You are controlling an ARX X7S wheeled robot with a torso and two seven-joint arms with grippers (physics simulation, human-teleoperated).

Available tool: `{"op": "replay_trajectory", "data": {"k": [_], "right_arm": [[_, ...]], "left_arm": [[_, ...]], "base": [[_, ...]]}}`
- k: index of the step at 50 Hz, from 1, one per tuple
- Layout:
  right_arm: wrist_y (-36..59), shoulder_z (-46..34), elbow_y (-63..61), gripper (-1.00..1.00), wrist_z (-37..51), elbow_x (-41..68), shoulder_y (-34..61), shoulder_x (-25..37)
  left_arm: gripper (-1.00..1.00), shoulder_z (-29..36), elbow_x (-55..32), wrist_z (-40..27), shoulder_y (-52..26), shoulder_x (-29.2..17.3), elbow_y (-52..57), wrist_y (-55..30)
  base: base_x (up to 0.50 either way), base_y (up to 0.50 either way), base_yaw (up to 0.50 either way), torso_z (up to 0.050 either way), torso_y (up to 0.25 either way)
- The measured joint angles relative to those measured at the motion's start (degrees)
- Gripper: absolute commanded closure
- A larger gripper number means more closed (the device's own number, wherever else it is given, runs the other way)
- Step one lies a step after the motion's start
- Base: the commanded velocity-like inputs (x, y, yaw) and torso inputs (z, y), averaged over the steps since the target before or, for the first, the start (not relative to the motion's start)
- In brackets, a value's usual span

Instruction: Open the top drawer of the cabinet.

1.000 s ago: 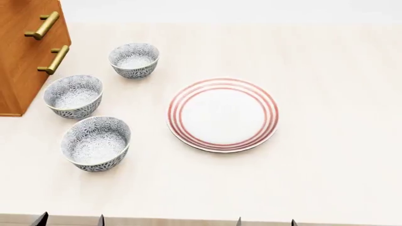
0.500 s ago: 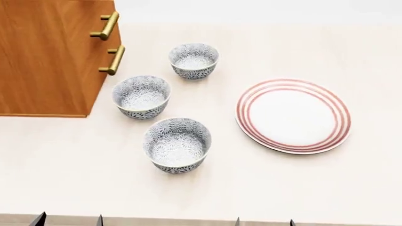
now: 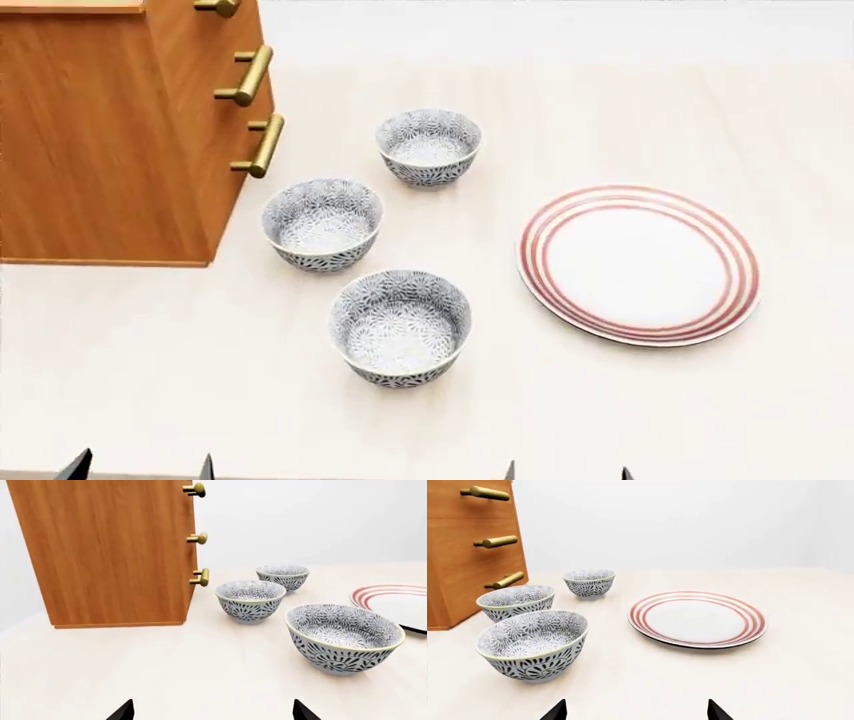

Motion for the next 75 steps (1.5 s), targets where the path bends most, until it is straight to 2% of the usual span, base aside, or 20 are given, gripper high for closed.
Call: {"op": "replay_trajectory", "data": {"k": [28,34,43,48,56,75], "right_arm": [[0.8,-1.7,0.0,-1.00,2.0,1.1,0.4,1.4],[10.1,-1.4,-6.9,-1.00,1.9,6.2,1.3,2.7],[30.1,-0.8,-25.5,-1.00,5.9,12.8,6.3,6.2],[36.5,-0.4,-32.6,-1.00,7.9,14.7,7.8,7.4],[40.8,-0.3,-38.0,-1.00,9.4,16.1,8.3,8.3],[40.5,-1.1,-40.0,-1.00,9.4,16.6,7.1,9.3]], "left_arm": [[-1.00,0.8,-3.2,-0.9,-0.5,-1.2,0.3,-1.5],[-1.00,0.4,-6.1,-1.7,-1.6,-2.7,7.2,-8.9],[-1.00,-1.5,-14.0,-4.8,-6.8,-5.6,27.6,-32.2],[-1.00,-1.6,-16.5,-6.0,-8.7,-7.0,35.1,-39.9],[-1.00,-0.6,-16.9,-7.0,-8.5,-8.7,40.3,-44.0],[-1.00,0.7,-16.4,-7.9,-7.7,-10.0,41.7,-44.5]], "base": [[0.00,0.00,0.00,0.049,0.000],[0.00,0.00,0.00,0.000,0.000],[0.00,0.00,0.00,0.000,0.000],[0.00,0.00,0.00,0.000,0.000],[0.00,0.00,0.00,0.000,0.000],[0.20,0.00,0.00,0.000,0.000]]}}
